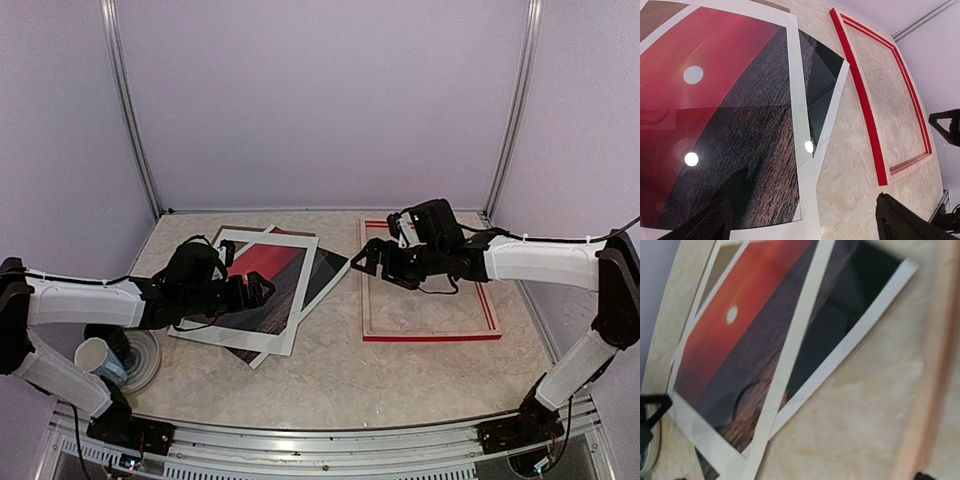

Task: Put the photo into the frame
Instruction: Pick up the glass panel from the mat board.

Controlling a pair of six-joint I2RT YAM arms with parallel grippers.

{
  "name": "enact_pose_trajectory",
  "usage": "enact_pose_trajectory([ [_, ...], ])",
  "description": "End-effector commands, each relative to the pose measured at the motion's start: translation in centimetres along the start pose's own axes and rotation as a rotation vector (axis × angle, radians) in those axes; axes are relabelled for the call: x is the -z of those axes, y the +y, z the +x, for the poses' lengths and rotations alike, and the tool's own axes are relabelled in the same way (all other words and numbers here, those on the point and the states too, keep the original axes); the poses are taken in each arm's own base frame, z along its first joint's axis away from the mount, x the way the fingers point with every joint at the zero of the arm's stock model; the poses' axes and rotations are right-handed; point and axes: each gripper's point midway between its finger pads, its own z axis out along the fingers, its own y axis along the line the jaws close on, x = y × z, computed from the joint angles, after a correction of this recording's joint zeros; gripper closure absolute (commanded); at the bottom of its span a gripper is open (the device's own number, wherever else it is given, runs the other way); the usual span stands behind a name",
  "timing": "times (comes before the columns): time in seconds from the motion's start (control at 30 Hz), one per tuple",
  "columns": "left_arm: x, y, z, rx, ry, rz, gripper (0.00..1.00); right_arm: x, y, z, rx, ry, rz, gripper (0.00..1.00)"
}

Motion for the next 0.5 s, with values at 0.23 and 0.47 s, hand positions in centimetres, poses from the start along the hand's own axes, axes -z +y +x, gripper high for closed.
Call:
enact_pose_trajectory([
  [0.23,-1.4,-1.1,0.7,-0.002,-0.013,0.087,0.01,-7.0,3.2,3.8,-0.070,0.148,-0.056,0.02],
  [0.47,-2.3,-1.2,2.4,-0.030,0.034,0.126,0.01,-9.8,2.9,4.9,-0.130,0.165,-0.016,0.02],
])
